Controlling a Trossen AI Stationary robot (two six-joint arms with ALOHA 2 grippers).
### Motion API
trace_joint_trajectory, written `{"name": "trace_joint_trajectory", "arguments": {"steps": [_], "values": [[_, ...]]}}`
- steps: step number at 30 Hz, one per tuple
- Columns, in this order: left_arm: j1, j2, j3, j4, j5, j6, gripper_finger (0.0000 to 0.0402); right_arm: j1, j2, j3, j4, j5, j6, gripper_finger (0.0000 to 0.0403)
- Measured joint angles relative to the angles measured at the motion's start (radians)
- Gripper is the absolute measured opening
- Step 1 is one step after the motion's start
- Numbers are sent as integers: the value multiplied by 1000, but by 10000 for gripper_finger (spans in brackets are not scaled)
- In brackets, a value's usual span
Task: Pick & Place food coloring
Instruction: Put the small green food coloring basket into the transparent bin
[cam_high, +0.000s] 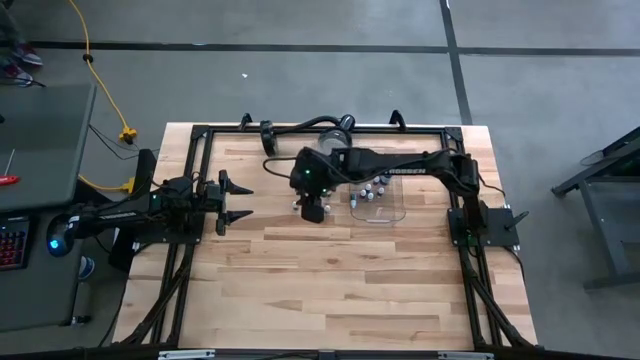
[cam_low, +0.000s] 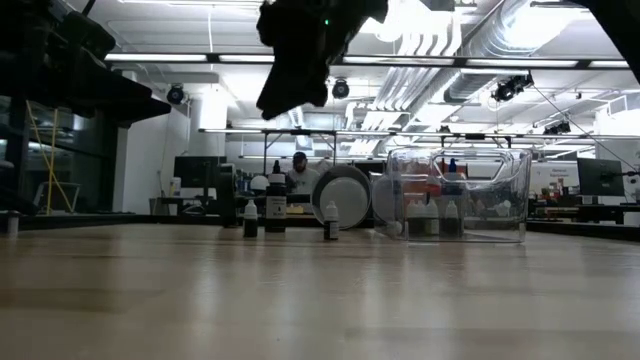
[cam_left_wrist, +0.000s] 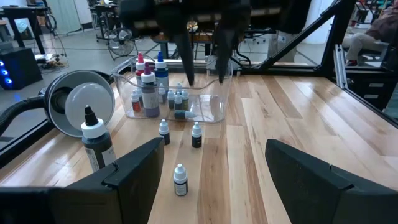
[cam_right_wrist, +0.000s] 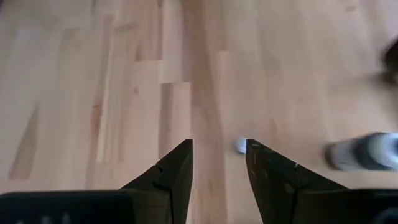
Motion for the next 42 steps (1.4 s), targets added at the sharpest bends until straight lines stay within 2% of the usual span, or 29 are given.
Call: {"name": "trace_joint_trajectory", "arguments": {"steps": [4,11,20,24,27,37,42], "values": [[0,0,0,0,0,0,278,-4,0,-50,23,-23,-6,138],[0,0,0,0,0,0,278,-4,9,-19,-33,-15,-61,138],[0,0,0,0,0,0,278,-19,210,338,-326,-15,-108,138],[0,0,0,0,0,0,278,-23,319,482,-405,-14,-150,138],[0,0,0,0,0,0,278,-22,377,539,-418,-4,-195,138],[0,0,0,0,0,0,278,-22,388,420,-340,85,-281,138],[0,0,0,0,0,0,278,-22,388,380,-301,86,-295,138]]}}
